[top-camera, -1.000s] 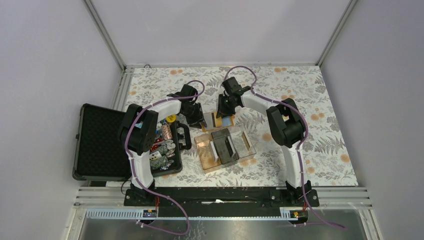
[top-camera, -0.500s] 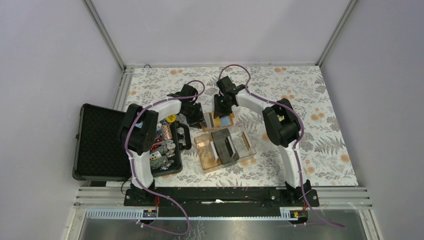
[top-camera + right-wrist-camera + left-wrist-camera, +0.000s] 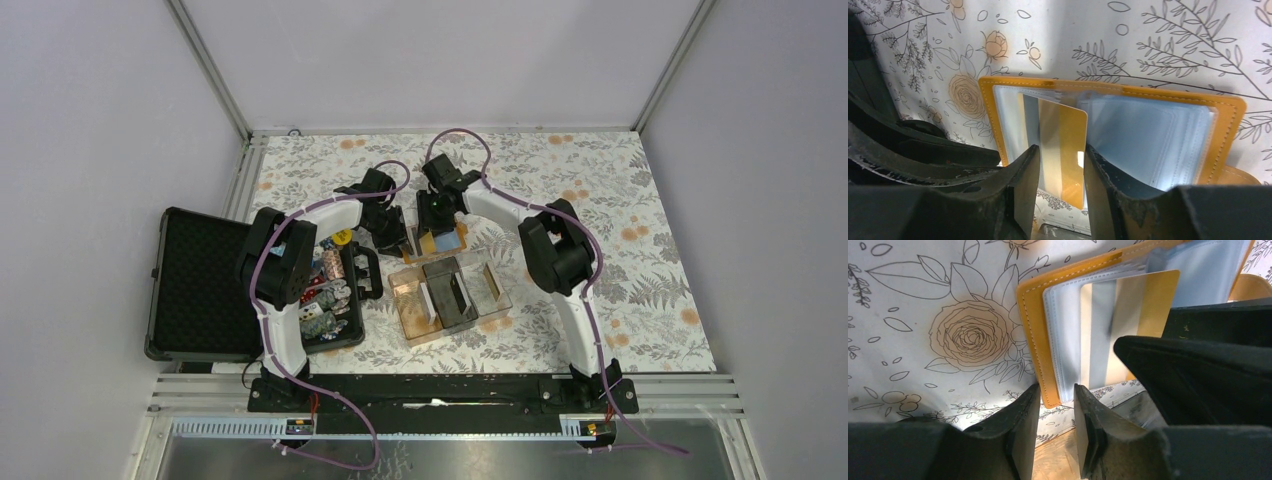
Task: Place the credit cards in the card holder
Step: Insert the credit card into the card holder.
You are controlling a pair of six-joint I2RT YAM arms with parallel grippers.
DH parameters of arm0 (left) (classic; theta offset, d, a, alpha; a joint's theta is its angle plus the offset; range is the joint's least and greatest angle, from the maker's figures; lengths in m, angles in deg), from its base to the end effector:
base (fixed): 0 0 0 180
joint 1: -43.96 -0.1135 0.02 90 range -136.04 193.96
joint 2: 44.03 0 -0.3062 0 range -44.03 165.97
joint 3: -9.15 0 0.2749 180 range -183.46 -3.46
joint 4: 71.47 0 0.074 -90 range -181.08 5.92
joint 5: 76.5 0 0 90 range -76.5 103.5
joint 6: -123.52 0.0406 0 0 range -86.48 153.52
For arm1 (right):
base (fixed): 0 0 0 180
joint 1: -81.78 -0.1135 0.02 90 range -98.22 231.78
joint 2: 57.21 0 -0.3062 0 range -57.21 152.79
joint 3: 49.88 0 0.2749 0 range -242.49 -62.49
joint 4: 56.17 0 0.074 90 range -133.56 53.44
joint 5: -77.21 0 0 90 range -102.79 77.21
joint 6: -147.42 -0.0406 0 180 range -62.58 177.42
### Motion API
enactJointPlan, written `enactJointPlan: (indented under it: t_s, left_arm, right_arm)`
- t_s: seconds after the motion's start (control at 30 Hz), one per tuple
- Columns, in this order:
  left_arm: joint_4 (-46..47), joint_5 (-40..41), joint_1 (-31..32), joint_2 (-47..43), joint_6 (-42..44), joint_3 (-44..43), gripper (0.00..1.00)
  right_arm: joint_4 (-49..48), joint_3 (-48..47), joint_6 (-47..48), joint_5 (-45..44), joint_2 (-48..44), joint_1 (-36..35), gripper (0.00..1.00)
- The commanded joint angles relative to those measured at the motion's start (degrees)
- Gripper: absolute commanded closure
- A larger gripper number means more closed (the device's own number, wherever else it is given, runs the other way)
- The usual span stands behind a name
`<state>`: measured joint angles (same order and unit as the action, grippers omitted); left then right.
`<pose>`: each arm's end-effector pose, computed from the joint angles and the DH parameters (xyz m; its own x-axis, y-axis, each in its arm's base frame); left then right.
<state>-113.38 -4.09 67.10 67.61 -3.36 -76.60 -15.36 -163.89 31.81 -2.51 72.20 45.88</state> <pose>0.3840 -0.1774 0.1737 -0.9688 -0.2081 -0.1343 -0.1273 0.8836 -0.4506 0.4354 0.3242 0.1824 -0.8912 -0.1201 -0.4374 -0.3018 0.8769 0.3741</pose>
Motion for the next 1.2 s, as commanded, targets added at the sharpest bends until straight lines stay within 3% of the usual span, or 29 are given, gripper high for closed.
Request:
enactJointPlan:
  t_s: [0.0, 0.3, 0.57, 0.83, 1.17]
  left_arm:
    - [2.78, 0.47, 0.05, 0.26, 0.61, -1.98, 0.67]
    - [3.37, 0.22, -1.50, -0.37, -0.29, -1.38, 0.68]
    - [3.53, -0.21, -1.51, -0.22, -0.21, -1.37, 0.68]
    - [3.69, -0.34, -1.55, 0.04, -0.16, -1.45, 0.69]
    - [4.54, -1.53, -1.54, 0.07, 0.30, -1.44, 0.69]
  right_arm:
    - [1.63, -0.97, 0.14, -0.57, 0.23, -2.56, 0.53]
    - [2.20, 0.96, 2.29, -7.89, -4.18, -2.18, 0.41]
    - [2.56, 1.03, 3.08, -8.10, -3.78, -2.11, 0.37]
    - [0.65, 2.33, 1.09, -2.65, -3.25, -2.16, 0.55]
    - [-0.37, 1.48, -0.05, 0.83, -3.11, -2.57, 0.60]
